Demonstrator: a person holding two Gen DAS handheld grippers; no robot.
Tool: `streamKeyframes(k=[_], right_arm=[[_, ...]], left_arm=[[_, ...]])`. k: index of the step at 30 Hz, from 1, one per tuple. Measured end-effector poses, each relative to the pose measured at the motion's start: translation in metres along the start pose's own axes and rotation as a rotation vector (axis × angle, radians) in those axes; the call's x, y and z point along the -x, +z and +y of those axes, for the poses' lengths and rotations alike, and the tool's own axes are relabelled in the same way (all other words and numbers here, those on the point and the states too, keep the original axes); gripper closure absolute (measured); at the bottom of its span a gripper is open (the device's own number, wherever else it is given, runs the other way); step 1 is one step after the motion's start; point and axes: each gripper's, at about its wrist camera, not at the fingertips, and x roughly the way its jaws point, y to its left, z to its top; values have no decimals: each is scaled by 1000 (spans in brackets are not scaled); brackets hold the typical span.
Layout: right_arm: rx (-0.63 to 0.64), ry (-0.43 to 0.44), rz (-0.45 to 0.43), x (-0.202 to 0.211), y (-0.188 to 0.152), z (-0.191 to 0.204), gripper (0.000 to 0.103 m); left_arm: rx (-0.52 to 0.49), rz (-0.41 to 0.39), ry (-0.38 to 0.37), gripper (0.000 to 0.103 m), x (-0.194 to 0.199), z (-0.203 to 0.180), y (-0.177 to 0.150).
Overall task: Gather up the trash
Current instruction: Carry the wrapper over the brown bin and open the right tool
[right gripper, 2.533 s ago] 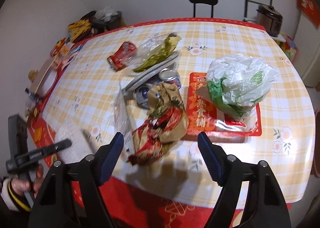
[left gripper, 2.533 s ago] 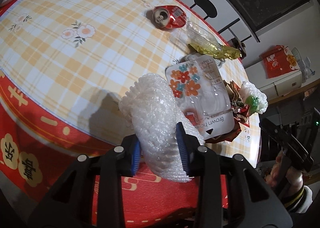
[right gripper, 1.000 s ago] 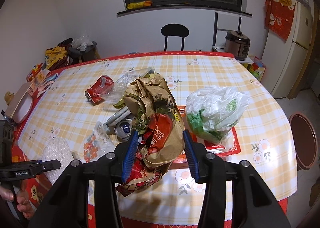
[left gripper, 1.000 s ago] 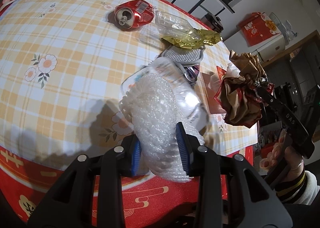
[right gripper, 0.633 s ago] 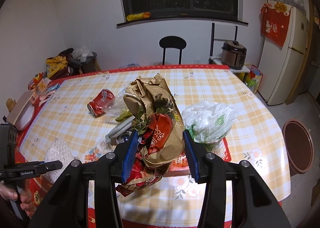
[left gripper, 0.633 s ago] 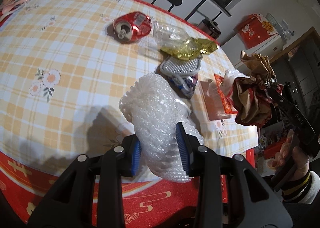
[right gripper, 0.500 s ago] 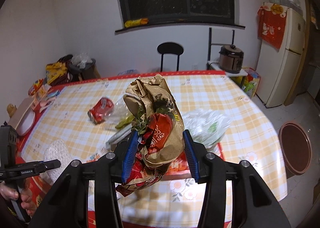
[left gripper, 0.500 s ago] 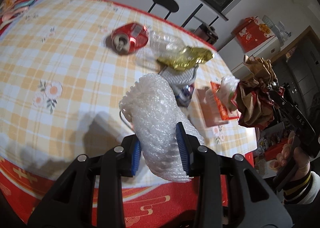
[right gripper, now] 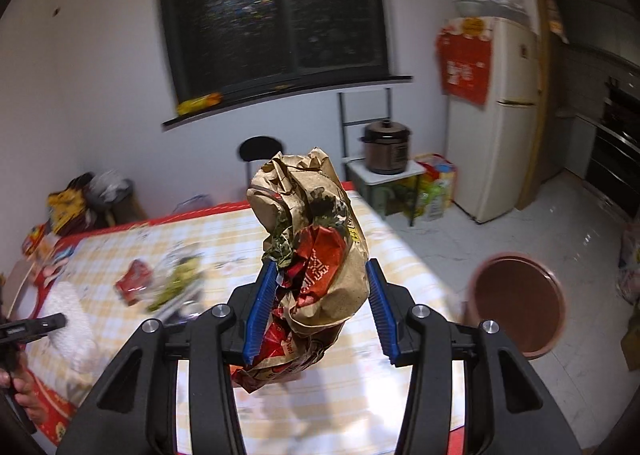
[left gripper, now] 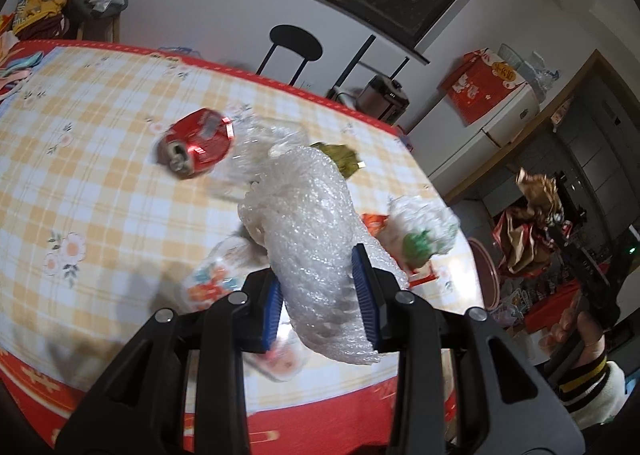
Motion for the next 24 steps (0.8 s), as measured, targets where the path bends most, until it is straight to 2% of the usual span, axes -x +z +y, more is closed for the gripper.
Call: streamKeyframes(k=[6, 12, 16, 24], right_arm=[[-63, -85, 18, -16, 5, -101, 58], [-97, -158, 77, -43, 0, -195, 58], [-141, -199, 124, -62, -7, -260, 58], [-163, -227, 188, -98, -14, -336, 57]], left_arm=[[-10, -4, 1, 68, -18, -61, -1], [-20, 3, 6, 68, -50, -126, 0], [-62, 16, 15, 68, -75, -176, -3], [-120, 36, 12, 68, -117, -251, -12]])
